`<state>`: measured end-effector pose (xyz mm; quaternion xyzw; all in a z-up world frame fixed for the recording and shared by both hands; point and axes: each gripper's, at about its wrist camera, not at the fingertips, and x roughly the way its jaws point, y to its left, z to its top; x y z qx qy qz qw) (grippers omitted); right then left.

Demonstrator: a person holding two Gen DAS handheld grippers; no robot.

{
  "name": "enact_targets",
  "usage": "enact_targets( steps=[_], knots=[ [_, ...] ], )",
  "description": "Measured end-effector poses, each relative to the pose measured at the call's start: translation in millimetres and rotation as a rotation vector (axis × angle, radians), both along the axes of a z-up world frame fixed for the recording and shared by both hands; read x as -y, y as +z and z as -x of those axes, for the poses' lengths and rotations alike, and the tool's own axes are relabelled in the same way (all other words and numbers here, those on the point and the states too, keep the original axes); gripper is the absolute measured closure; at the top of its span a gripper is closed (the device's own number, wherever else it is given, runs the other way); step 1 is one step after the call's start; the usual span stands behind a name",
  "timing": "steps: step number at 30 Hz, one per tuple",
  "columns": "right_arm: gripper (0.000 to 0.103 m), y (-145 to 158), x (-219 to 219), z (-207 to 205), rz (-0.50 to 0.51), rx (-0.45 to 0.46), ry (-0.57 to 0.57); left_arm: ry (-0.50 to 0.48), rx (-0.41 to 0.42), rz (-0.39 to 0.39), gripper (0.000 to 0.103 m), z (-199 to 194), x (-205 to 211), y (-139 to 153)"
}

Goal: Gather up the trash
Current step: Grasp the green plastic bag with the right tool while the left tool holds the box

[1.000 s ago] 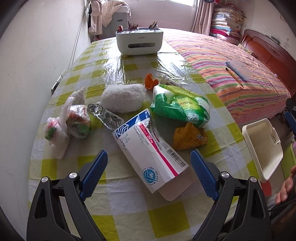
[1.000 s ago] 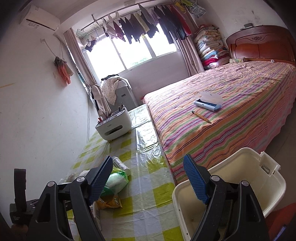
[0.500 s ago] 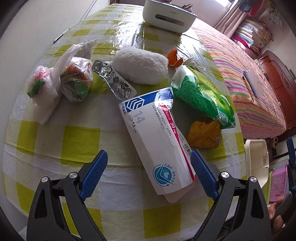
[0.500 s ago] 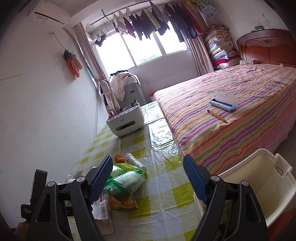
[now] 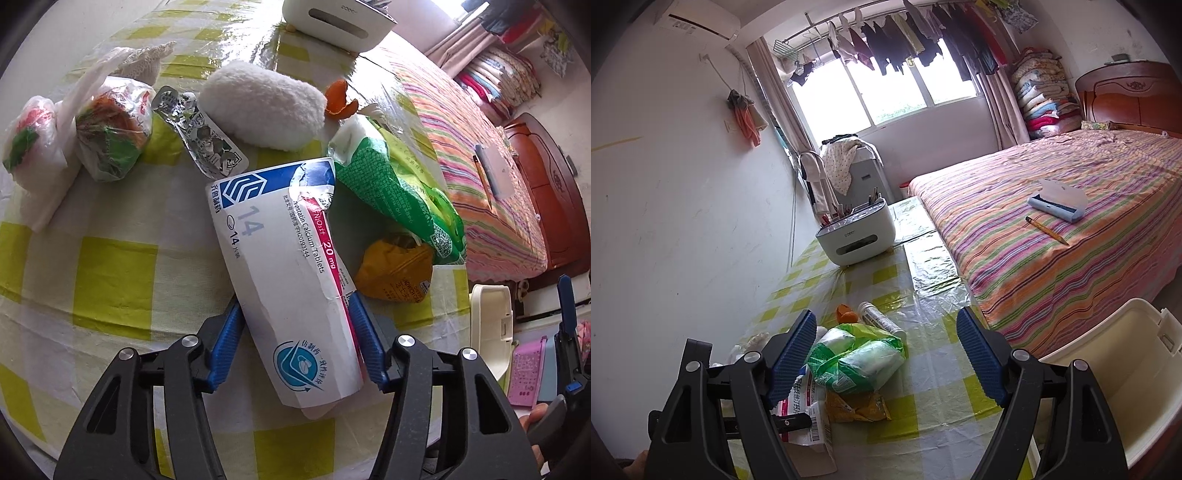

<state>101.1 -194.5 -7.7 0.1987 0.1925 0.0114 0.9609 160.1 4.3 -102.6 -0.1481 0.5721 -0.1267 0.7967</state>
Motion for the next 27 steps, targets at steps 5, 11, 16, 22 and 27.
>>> enact_targets(
  steps=[5, 11, 16, 22, 27],
  knots=[
    [0.027, -3, -15, -11, 0.024, -0.018, 0.026, 0.01, 0.028, -0.019, 0.054, 5, -6, 4],
    [0.027, -6, -42, -24, 0.109, -0.045, 0.09, 0.041, 0.116, -0.069, 0.058, 14, -18, 22],
    [0.027, -12, -65, -42, 0.183, -0.093, 0.167, 0.073, 0.21, -0.095, 0.058, 22, -31, 42],
    [0.027, -26, -91, -72, 0.27, -0.167, 0.254, 0.157, 0.305, -0.082, 0.058, 29, -58, 69],
    [0.027, -38, -115, -89, 0.371, -0.217, 0.302, 0.214, 0.354, -0.114, 0.058, 31, -78, 82]
  ],
)
